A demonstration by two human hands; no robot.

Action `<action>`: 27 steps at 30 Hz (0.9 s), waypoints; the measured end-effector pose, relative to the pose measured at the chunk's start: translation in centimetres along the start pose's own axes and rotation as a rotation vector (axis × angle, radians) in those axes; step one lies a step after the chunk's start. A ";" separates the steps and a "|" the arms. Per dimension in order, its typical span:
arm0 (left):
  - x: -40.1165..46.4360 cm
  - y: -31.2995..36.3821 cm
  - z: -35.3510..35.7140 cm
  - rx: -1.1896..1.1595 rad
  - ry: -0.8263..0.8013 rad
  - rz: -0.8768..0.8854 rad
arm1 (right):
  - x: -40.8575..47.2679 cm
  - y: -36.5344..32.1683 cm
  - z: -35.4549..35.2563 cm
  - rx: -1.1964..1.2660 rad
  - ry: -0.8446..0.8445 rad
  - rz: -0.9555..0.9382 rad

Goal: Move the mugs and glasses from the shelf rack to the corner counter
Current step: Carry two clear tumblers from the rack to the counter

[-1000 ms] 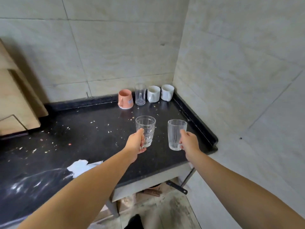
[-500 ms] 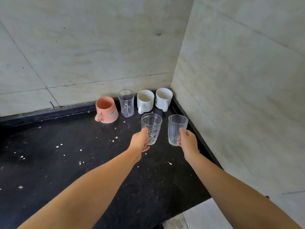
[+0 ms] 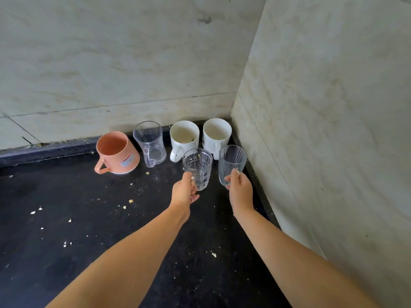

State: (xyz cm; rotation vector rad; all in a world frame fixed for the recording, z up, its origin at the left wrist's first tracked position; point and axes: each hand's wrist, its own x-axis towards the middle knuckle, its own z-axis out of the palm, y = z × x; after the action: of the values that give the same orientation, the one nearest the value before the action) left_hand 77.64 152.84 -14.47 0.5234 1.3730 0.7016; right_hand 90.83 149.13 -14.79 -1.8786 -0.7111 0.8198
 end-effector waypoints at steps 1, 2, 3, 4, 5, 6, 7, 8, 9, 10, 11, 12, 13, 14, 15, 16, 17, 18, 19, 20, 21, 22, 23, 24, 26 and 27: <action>0.2 -0.1 0.2 -0.005 0.005 0.004 | 0.3 0.1 0.1 0.007 -0.009 -0.005; 0.4 -0.2 0.3 -0.005 0.010 0.009 | 0.3 0.2 0.2 0.007 -0.019 -0.009; 0.5 -0.2 0.4 -0.002 0.014 0.019 | 0.4 0.3 0.3 0.011 -0.028 -0.013; 0.8 -0.2 0.5 0.002 0.019 0.027 | 0.6 0.5 0.4 0.013 -0.042 -0.010; 0.8 -0.3 0.5 0.006 0.023 0.039 | 0.5 0.6 0.5 0.019 -0.054 -0.005; 0.9 -0.2 0.5 0.009 0.030 0.049 | 0.5 0.6 0.6 0.027 -0.067 0.006; 1.1 -0.2 0.6 0.010 0.041 0.061 | 0.6 0.7 0.7 0.034 -0.080 0.014; 1.3 -0.2 0.6 0.012 0.050 0.072 | 0.7 0.7 0.8 0.037 -0.092 0.018; 1.6 -0.2 0.5 0.018 0.059 0.085 | 0.8 0.7 0.8 0.035 -0.108 0.020; 1.8 0.0 0.5 0.027 0.067 0.094 | 0.9 0.7 0.9 0.030 -0.125 0.026; 2.0 0.1 0.4 0.031 0.075 0.105 | 0.9 0.7 1.0 0.021 -0.142 0.033; 2.3 0.2 0.4 0.032 0.079 0.115 | 1.0 0.7 1.0 0.011 -0.155 0.040; 2.6 0.2 0.3 0.032 0.078 0.124 | 1.0 0.8 1.0 0.000 -0.161 0.044; 2.8 0.2 0.3 0.036 0.074 0.128 | 1.1 0.7 1.0 -0.010 -0.162 0.046; 2.8 0.2 0.3 0.043 0.068 0.132 | 1.1 0.6 1.0 -0.018 -0.159 0.043; 2.8 0.1 0.3 0.054 0.062 0.136 | 1.1 0.6 1.0 -0.026 -0.157 0.037; 2.7 0.0 0.3 0.065 0.058 0.139 | 1.1 0.5 1.0 -0.037 -0.153 0.031; 2.7 0.0 0.4 0.074 0.054 0.136 | 1.1 0.4 0.9 -0.055 -0.149 0.028; 2.5 0.1 0.5 0.083 0.050 0.131 | 1.1 0.4 0.8 -0.079 -0.143 0.024; 2.4 0.2 0.6 0.097 0.046 0.125 | 1.1 0.3 0.7 -0.100 -0.141 0.020; 2.2 0.3 0.6 0.114 0.043 0.121 | 1.1 0.3 0.6 -0.115 -0.142 0.015; 2.2 0.4 0.4 0.133 0.042 0.122 | 1.0 0.3 0.4 -0.124 -0.148 0.006; 2.0 0.5 0.2 0.151 0.046 0.133 | 0.9 0.2 0.2 -0.134 -0.150 -0.004; 2.0 0.5 -0.1 0.176 0.056 0.146 | 0.7 0.2 0.1 -0.145 -0.143 -0.002; 1.4 0.7 -0.9 0.240 0.113 0.172 | 0.6 -0.2 -0.2 -0.168 -0.089 0.035; 1.3 0.8 -1.3 0.274 0.143 0.177 | 0.7 -0.3 -0.2 -0.180 -0.047 0.083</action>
State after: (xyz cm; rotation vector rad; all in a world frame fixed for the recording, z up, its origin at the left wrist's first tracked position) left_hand 76.25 154.21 -14.96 0.8335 1.5813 0.7076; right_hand 91.36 149.62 -14.59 -2.0677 -0.7618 0.8797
